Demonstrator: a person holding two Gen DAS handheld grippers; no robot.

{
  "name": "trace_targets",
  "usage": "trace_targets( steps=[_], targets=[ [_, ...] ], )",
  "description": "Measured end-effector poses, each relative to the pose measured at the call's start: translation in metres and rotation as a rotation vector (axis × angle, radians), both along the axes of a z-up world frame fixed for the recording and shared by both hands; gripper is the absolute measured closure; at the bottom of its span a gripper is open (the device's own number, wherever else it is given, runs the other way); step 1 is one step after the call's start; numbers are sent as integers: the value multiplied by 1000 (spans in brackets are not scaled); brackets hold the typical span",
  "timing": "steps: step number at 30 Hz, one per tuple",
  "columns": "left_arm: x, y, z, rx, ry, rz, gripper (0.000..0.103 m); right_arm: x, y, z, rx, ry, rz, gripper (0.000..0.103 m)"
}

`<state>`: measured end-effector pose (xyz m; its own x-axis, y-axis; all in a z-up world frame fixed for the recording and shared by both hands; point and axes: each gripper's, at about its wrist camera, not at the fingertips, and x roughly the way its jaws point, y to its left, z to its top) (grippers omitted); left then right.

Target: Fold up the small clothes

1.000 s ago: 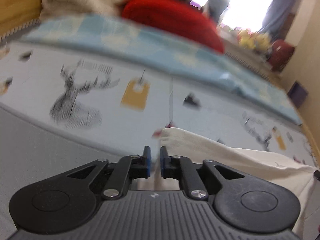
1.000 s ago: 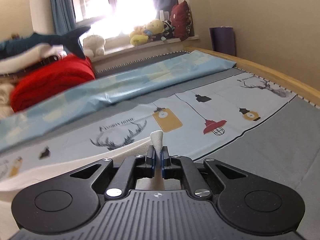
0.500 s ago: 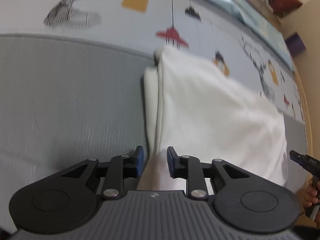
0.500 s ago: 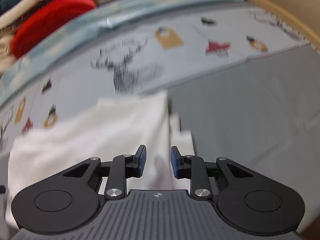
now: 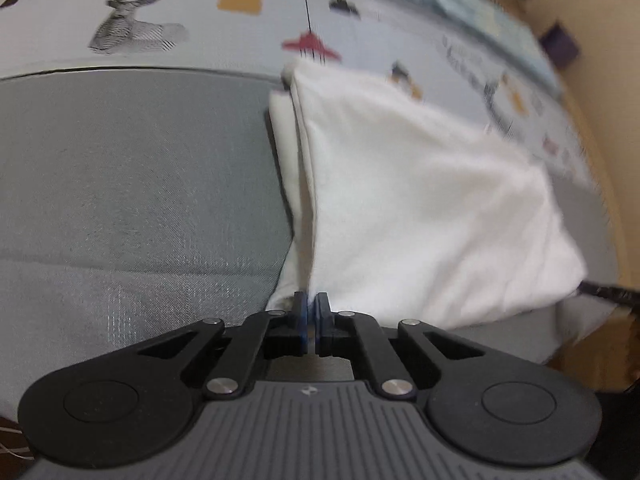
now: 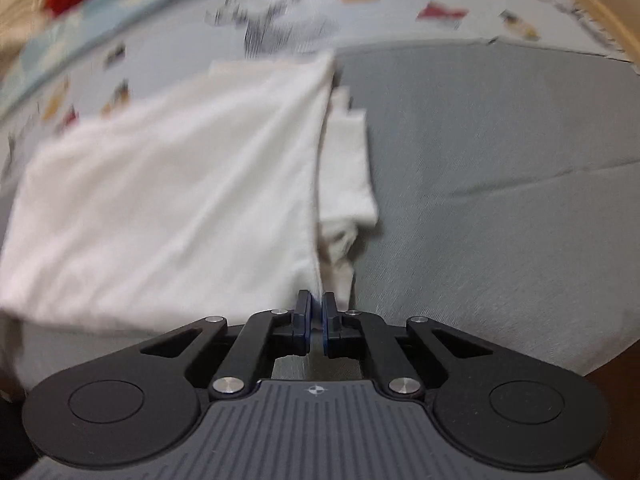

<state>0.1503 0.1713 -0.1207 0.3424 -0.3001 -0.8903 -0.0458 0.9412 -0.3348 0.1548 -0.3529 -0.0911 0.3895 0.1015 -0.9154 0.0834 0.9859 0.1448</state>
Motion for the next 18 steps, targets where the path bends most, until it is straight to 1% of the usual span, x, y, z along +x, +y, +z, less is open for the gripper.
trace_targets(
  steps=[1,2,3,4,5,6,7,8,9,10,11,12,14,15,16,17,18],
  targets=[
    [-4,3,3,1,-5,-2,100,-2,-5,9,37,-31,-33,99],
    [-5,4,3,14,7,-14,100,-4,-10,15,69,-58,-59,99],
    [-7,3,-2,30,41,-36,100,-7,-13,20,85,-75,-74,99],
    [-8,0,-7,50,75,-66,100,-9,-14,20,80,-71,-76,99],
    [-11,-6,-11,80,104,-110,100,-9,-14,17,59,-41,-71,99],
    [-14,-12,-16,116,125,-156,100,-10,-13,10,30,7,-63,103],
    [-15,-16,-19,134,140,-181,100,-12,-14,3,-12,50,-56,103],
    [-16,-16,-20,133,149,-185,99,-9,-13,-2,-68,90,-47,103],
    [-14,-14,-17,117,149,-169,98,-9,-14,-7,-104,119,-49,103],
    [-12,-11,-14,103,136,-149,97,-9,-18,-8,-109,129,-65,103],
    [-11,-7,-9,84,113,-125,92,-8,-22,-6,-96,117,-82,103],
    [-9,-3,-4,57,88,-98,86,-8,-25,1,-71,77,-97,101],
    [-6,1,2,16,52,-68,85,-9,-28,17,-19,-33,-103,100],
    [-4,0,2,4,47,-75,85,-9,-28,22,1,-72,-99,99],
    [-3,-4,1,7,52,-89,85,-8,-26,24,26,-92,-89,97],
    [1,-11,0,21,60,-106,85,-6,-23,23,42,-84,-78,97],
    [2,-15,-3,49,75,-124,81,-3,-19,18,52,-58,-61,96]
  ],
)
